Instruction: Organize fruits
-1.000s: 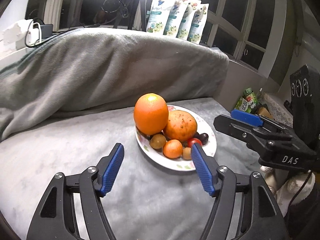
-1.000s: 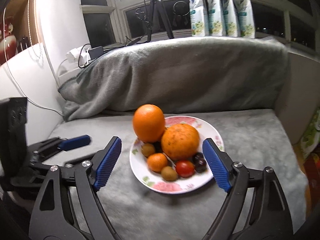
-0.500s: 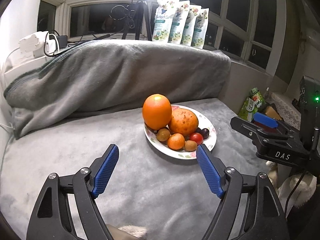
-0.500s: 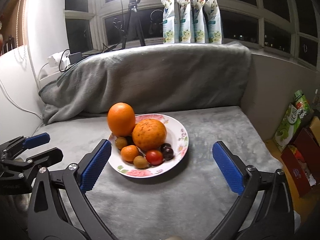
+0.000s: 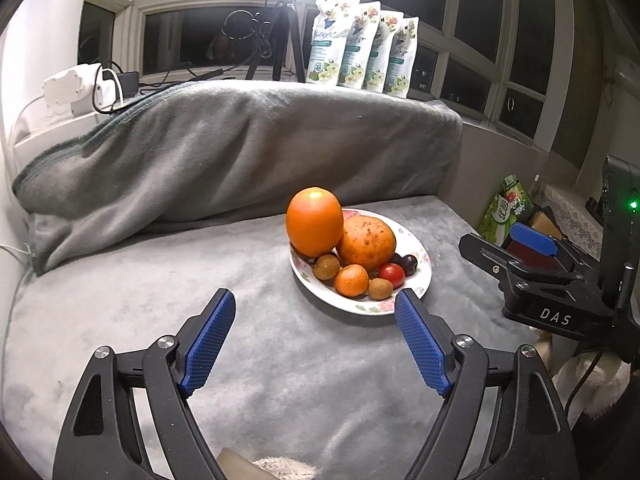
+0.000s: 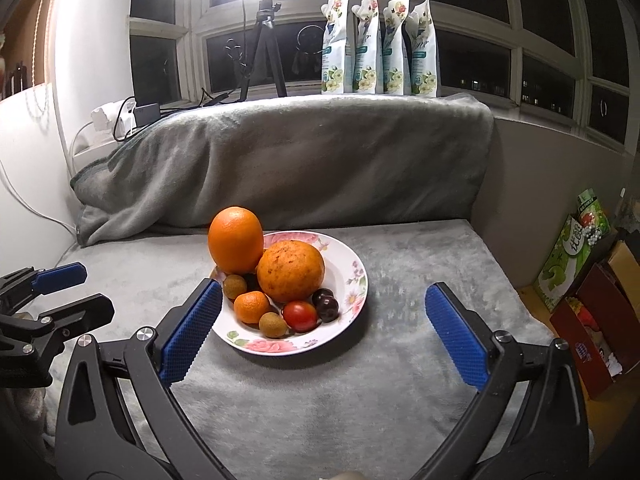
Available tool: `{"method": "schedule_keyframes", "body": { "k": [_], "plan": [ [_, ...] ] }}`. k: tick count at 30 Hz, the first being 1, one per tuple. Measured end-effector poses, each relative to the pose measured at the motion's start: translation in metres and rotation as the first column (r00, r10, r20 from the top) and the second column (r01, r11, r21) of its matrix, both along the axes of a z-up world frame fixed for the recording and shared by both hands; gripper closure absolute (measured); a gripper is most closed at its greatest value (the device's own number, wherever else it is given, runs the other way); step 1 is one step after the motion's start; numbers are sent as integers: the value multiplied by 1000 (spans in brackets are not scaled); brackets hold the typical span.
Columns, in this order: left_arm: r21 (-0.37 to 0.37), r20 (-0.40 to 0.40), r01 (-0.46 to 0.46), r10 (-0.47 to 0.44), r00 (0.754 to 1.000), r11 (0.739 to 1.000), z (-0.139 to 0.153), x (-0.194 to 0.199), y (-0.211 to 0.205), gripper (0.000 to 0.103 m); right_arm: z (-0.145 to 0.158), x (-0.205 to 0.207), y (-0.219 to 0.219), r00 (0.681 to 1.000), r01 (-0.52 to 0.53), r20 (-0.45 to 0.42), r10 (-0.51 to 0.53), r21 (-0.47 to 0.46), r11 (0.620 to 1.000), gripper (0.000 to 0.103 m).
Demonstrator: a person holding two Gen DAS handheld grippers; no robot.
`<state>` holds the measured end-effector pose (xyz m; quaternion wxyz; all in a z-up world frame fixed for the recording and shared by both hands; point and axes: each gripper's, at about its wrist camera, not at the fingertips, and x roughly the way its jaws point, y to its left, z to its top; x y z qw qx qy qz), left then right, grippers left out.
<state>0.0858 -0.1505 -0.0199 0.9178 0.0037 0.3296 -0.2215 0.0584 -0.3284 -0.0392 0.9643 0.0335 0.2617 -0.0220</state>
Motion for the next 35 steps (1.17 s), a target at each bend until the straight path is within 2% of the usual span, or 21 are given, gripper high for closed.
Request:
{"method": "schedule_keyframes", "body": {
  "k": [35],
  "plan": [
    [-5,23,-4,4,1000,1000,6,-5,1,21,-8,2,0,1000,12,-23,-12,1,1000,0]
  ]
}}
